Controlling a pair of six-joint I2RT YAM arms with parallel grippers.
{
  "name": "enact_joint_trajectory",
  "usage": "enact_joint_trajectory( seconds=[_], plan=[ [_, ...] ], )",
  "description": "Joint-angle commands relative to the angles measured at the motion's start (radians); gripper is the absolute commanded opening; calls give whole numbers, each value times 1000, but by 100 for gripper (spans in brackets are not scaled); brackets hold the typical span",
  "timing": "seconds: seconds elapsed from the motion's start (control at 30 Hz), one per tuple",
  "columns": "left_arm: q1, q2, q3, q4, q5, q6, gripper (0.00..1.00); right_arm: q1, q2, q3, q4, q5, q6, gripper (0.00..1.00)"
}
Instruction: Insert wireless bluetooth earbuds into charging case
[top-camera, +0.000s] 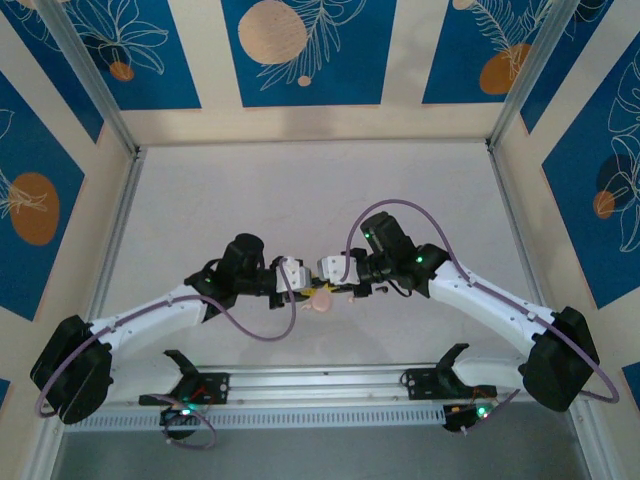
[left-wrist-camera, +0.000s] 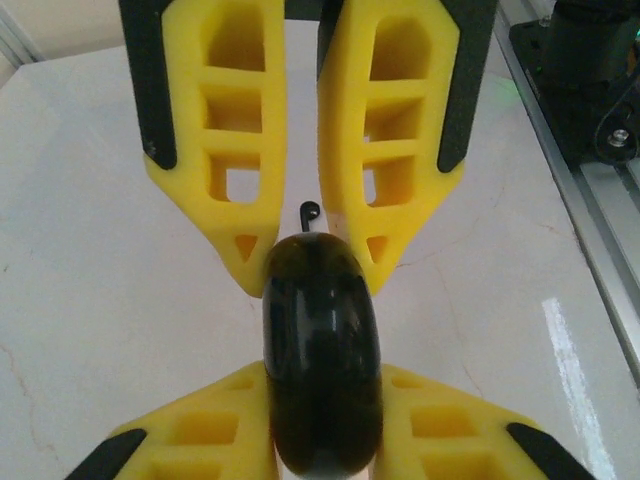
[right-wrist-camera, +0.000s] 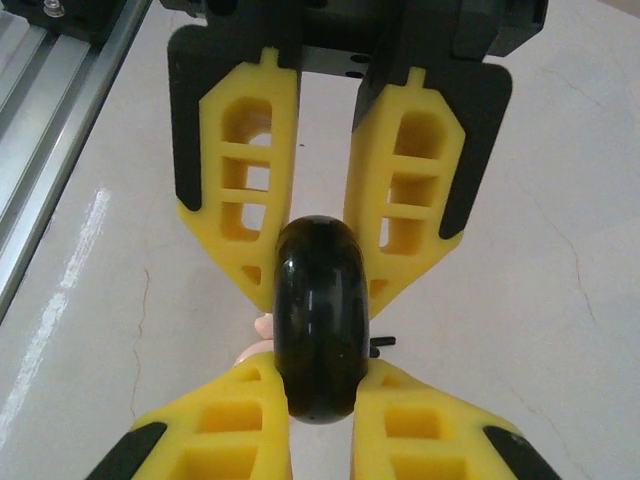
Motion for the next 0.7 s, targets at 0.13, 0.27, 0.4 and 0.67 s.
enact_joint_trajectory(
  seconds=[0.13,0.27,0.4,0.67],
  plan=[
    [-8,-29,-42,131,28,-33,16,-38,-44,-59,150,-111,102,44],
    [-8,-28,-40,137,46,-48,16,-67,-71,-100,228,-144,145,45],
    [-7,-30,-43,143,48,-52,15,-110,-100,-131,299,-165,183,44],
    [-7,-33,-49,160,57,-65,15,-191,-124,-168,394,-188,278,43]
  ],
)
